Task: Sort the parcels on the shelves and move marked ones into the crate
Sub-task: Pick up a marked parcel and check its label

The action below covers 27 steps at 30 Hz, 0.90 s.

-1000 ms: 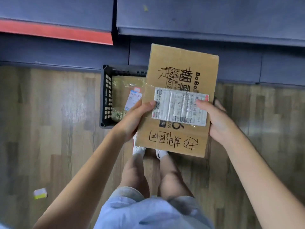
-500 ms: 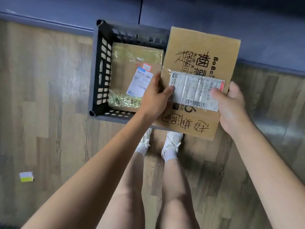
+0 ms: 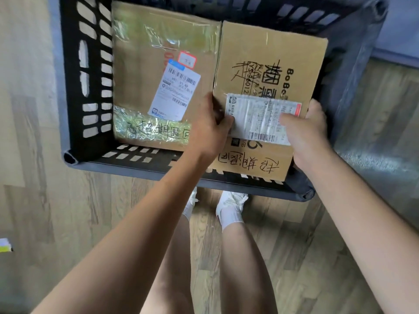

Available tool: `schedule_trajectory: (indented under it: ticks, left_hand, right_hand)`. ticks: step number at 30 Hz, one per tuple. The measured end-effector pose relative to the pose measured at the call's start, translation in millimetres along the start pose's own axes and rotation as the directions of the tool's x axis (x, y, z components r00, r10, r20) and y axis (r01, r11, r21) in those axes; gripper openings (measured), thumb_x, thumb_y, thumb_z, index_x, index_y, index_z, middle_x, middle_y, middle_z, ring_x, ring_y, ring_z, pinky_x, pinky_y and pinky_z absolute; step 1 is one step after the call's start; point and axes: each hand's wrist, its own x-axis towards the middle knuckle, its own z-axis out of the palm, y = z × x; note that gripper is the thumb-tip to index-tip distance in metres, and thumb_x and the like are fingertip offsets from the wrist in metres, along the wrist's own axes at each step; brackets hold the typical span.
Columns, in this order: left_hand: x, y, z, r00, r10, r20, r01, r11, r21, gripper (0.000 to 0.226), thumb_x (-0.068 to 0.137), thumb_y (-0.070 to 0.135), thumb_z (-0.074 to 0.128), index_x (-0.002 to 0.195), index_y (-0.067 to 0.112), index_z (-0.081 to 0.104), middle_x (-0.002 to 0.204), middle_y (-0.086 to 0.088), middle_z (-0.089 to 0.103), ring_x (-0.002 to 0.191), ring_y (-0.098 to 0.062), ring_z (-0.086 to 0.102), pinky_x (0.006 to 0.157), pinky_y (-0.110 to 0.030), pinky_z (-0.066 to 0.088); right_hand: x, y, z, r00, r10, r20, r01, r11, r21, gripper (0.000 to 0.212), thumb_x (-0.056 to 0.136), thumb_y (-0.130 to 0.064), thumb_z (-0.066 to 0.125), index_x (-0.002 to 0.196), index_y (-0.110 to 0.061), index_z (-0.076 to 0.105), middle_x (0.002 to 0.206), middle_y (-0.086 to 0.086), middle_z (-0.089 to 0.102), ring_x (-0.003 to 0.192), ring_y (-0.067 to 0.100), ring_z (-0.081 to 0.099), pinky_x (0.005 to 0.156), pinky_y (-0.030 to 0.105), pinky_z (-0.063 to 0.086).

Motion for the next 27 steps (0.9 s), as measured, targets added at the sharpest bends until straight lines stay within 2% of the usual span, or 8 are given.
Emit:
schedule_trajectory:
  ticks: [5,7,10,12,14,19,25,27]
  left_hand:
    - [17,-7,5,0.999,-0.032,0.018,0.03,0.99,0.135,0.023,0.082,0.003,0.057,0.101,0.002,0.045,0.103,-0.027,0.055,0.093,-0.04,0.057,0.081,-0.049,0.049]
    - [23,-10,5,0.998,-0.06,0.011,0.058,0.987,0.149,0.025,0.081,0.001,0.056,0.104,-0.002,0.046,0.103,-0.025,0.055,0.099,-0.04,0.054,0.084,-0.046,0.048]
    - [30,-16,7,0.997,-0.074,0.008,0.071,0.978,0.195,0.028,0.081,0.001,0.055,0.108,-0.002,0.049,0.095,-0.015,0.052,0.098,-0.027,0.044,0.077,-0.022,0.039]
    - [33,-19,9,0.997,-0.069,0.024,0.061,0.97,0.236,0.028,0.084,0.005,0.054,0.112,0.002,0.049,0.095,-0.01,0.053,0.093,-0.019,0.038,0.068,-0.02,0.031]
    - [39,-23,10,0.996,-0.08,0.036,0.069,0.967,0.247,0.028,0.085,0.006,0.051,0.113,0.005,0.051,0.101,-0.011,0.059,0.097,-0.022,0.042,0.075,-0.023,0.037]
    - [45,-24,10,0.994,-0.104,0.018,0.097,0.969,0.228,0.032,0.087,0.006,0.047,0.119,0.009,0.052,0.109,-0.017,0.058,0.105,-0.035,0.053,0.087,-0.044,0.048]
    - [50,-29,4,0.99,-0.141,0.019,0.13,0.952,0.276,0.047,0.085,0.012,0.053,0.131,0.014,0.045,0.125,-0.011,0.051,0.108,-0.023,0.052,0.084,-0.022,0.041]
    - [49,-27,1,0.99,-0.138,0.01,0.13,0.951,0.28,0.045,0.085,0.013,0.053,0.129,0.014,0.047,0.125,-0.01,0.051,0.104,-0.02,0.052,0.077,-0.017,0.037]
  right_hand:
    - [10,11,9,0.997,0.082,-0.012,-0.083,0.996,-0.024,0.031,0.081,-0.001,0.052,0.106,-0.019,0.047,0.108,0.003,0.061,0.091,0.022,0.063,0.07,0.038,0.056]
    - [15,12,14,0.996,0.084,0.001,-0.084,0.996,-0.038,0.034,0.081,0.001,0.052,0.11,-0.016,0.047,0.11,0.004,0.061,0.092,0.021,0.063,0.07,0.037,0.056]
    - [27,13,21,0.996,0.094,-0.005,-0.094,0.992,-0.087,0.039,0.08,0.003,0.049,0.116,-0.012,0.046,0.113,0.005,0.06,0.096,0.023,0.062,0.079,0.041,0.055]
    - [36,15,24,0.993,0.114,-0.016,-0.115,0.988,-0.105,0.041,0.08,0.003,0.047,0.118,-0.011,0.046,0.113,0.004,0.059,0.098,0.024,0.061,0.082,0.042,0.054]
    - [43,19,28,0.991,0.132,-0.005,-0.132,0.985,-0.111,0.043,0.08,0.002,0.048,0.121,-0.012,0.046,0.116,0.004,0.058,0.1,0.024,0.06,0.083,0.041,0.053]
    - [53,32,36,0.99,0.137,0.037,-0.13,0.98,-0.149,0.038,0.083,0.0,0.049,0.117,-0.016,0.047,0.113,0.002,0.059,0.093,0.018,0.058,0.064,0.026,0.047]
    - [55,33,48,0.99,0.077,0.115,-0.043,0.959,-0.279,0.042,0.087,-0.002,0.047,0.128,-0.011,0.045,0.122,0.007,0.057,0.091,0.015,0.052,0.042,0.01,0.036]
    - [54,29,51,0.986,0.09,0.14,-0.053,0.968,-0.246,0.053,0.088,-0.003,0.049,0.138,-0.013,0.035,0.129,0.006,0.051,0.093,0.013,0.048,0.05,0.012,0.038]
